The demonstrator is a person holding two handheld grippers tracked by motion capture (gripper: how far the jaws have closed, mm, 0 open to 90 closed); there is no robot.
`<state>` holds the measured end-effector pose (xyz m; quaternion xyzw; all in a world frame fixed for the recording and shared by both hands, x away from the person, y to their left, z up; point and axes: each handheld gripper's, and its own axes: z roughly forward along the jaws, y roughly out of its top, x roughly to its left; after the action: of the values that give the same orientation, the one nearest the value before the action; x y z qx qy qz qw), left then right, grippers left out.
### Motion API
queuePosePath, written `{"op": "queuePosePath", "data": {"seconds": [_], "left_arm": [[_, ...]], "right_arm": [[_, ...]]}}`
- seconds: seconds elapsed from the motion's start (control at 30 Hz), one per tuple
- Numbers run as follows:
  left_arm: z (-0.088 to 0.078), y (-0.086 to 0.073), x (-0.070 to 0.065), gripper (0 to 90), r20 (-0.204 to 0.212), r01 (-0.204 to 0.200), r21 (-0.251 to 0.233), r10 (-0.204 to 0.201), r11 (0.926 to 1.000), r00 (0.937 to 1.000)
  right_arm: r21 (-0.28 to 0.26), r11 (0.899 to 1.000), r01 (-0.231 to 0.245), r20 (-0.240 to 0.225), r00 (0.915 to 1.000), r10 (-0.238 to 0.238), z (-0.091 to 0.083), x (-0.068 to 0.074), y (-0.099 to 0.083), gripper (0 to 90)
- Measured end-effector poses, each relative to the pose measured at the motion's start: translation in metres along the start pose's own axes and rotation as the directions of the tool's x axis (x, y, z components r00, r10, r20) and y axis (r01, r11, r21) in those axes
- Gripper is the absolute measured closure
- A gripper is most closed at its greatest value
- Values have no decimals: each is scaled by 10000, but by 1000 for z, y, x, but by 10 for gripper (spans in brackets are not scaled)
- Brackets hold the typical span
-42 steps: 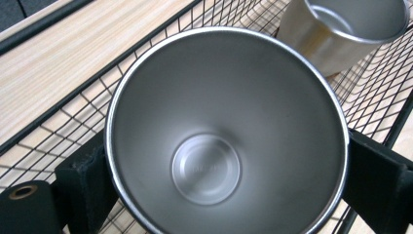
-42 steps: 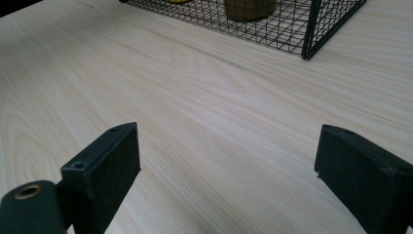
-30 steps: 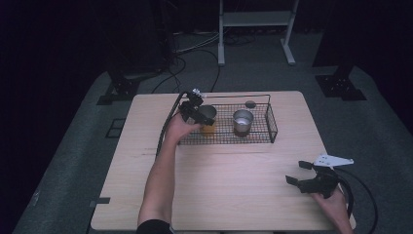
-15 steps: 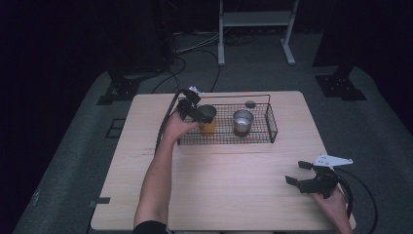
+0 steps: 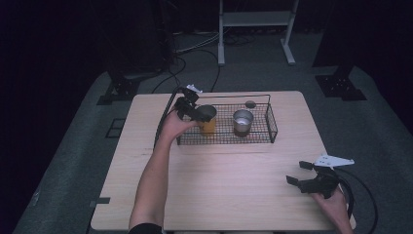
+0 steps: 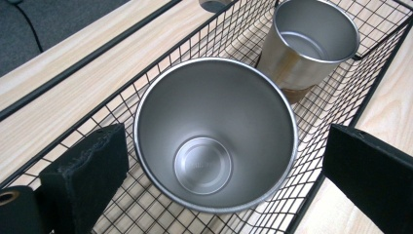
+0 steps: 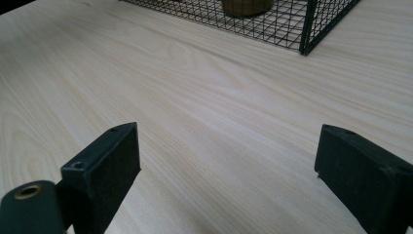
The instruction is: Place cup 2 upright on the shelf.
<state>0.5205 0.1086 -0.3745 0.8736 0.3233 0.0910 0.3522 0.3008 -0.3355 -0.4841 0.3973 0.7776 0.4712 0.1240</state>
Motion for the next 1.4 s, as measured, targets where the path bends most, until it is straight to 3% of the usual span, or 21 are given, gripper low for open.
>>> {"op": "queuePosePath", "data": {"seconds": [0.33,0.57,1.4], "left_arm": [[-21,-2,-9,22,-100,-404,-245,402,9989,9991],[-30,-13,-15,22,-8,-542,-394,542,9978,9985],[-65,-56,-27,22,220,-267,-1274,298,9915,9993]], "right_arm": [[-13,10000,-17,9,10000,17,0,1,0,85],[41,10000,-30,17,10000,30,1,1,0,85],[96,10000,18,30,10000,-18,2,2,0,85]]}}
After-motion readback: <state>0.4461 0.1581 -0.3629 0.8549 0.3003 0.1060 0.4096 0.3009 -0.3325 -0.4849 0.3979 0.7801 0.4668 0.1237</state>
